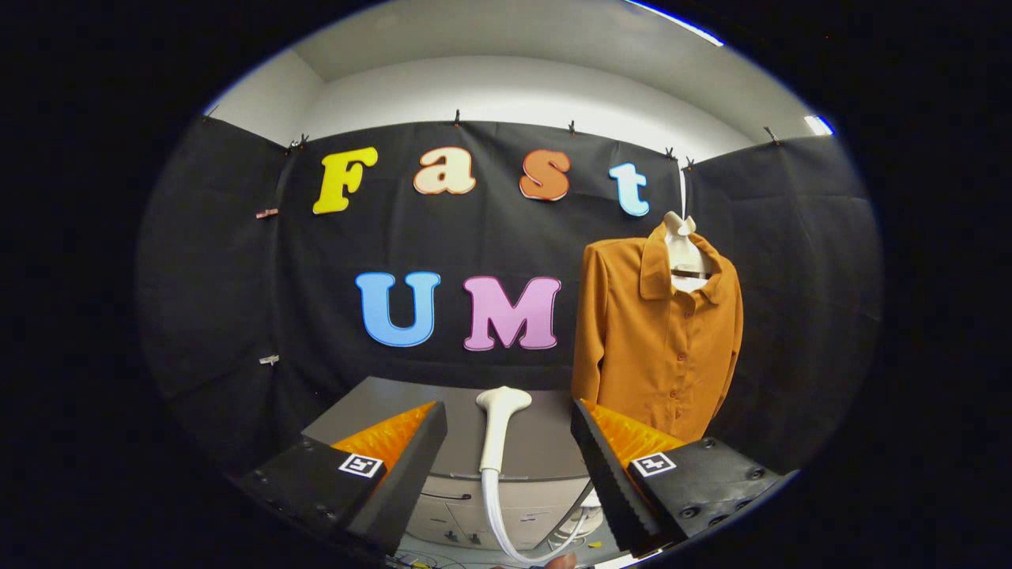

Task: Iron the clothes twice with a garment steamer, once on the left side and once on the right side.

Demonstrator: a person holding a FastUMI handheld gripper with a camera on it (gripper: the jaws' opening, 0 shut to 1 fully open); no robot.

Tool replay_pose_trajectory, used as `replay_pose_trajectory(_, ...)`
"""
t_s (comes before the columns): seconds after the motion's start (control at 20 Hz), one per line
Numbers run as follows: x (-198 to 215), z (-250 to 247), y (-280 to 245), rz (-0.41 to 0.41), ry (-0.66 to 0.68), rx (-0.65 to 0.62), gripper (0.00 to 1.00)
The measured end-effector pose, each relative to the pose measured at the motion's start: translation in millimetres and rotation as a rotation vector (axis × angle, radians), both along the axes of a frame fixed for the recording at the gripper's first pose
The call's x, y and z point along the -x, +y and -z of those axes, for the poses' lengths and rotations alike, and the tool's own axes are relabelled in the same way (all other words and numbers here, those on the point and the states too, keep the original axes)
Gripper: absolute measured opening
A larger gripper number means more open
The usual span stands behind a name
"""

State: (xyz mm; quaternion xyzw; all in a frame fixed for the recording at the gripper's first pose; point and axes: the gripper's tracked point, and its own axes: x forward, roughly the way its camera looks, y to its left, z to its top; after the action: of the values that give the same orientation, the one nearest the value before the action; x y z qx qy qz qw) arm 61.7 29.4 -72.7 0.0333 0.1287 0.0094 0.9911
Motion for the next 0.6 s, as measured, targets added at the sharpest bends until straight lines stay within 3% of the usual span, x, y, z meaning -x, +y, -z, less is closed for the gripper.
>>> replay_pose_trajectory(0.3,-71.3,106.5,26.6,-0.076,0.333,-0.014,0.98)
replay_pose_trajectory(0.45,-91.6,164.9,35.4,-0.072,0.495,-0.023,0.98)
replay_pose_trajectory(0.6,-105.1,200.5,38.1,-0.05,0.564,-0.008,0.99)
